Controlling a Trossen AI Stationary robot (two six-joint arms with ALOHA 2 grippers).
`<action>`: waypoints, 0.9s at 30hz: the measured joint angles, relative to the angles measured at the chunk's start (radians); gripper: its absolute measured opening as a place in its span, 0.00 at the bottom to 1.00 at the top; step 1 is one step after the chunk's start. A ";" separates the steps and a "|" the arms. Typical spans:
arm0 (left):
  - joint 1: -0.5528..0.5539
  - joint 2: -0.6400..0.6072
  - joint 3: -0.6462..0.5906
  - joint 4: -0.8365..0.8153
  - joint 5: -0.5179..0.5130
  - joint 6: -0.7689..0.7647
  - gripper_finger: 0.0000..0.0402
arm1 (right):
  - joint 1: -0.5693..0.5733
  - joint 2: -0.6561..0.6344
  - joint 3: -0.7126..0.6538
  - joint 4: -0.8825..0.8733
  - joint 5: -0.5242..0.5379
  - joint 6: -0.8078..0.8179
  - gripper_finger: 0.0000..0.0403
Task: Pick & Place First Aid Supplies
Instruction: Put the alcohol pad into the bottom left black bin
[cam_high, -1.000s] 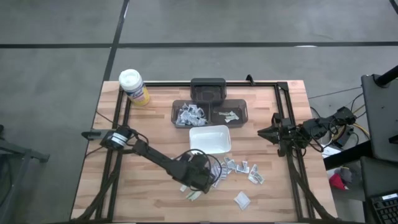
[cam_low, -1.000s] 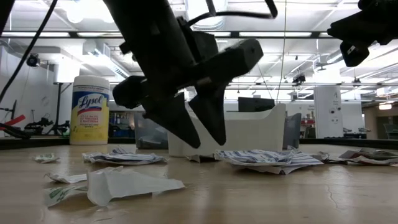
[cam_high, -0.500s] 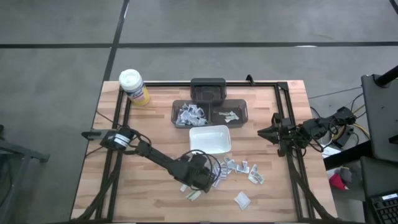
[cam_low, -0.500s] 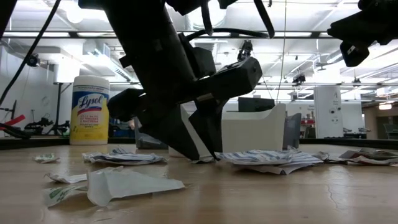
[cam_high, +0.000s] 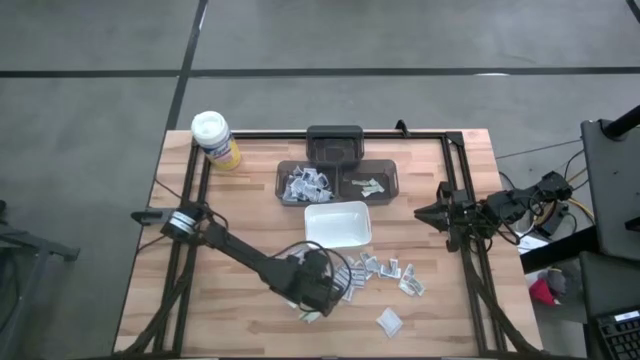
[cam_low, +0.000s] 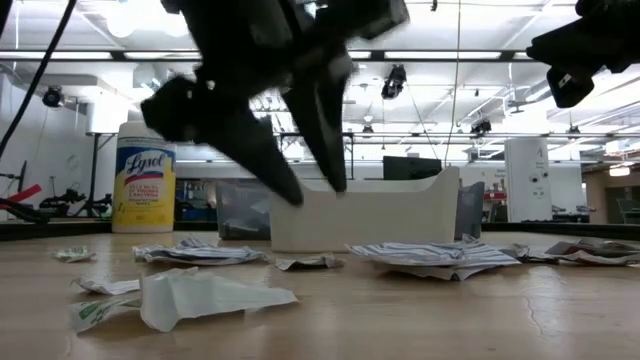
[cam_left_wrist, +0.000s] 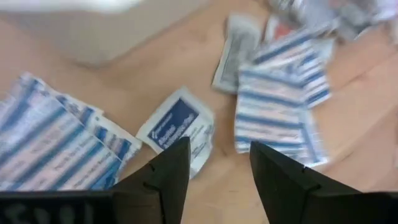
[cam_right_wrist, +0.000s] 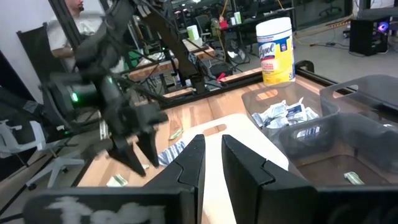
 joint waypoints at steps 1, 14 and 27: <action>0.000 -0.009 0.003 -0.010 -0.007 0.000 0.45 | 0.000 0.001 0.000 -0.001 0.000 0.000 0.13; -0.007 -0.013 0.005 -0.020 0.063 0.398 0.45 | 0.000 0.005 0.000 -0.022 0.000 0.000 0.13; -0.007 -0.012 0.002 -0.017 0.105 0.614 0.45 | 0.000 0.005 0.000 -0.022 0.000 -0.003 0.13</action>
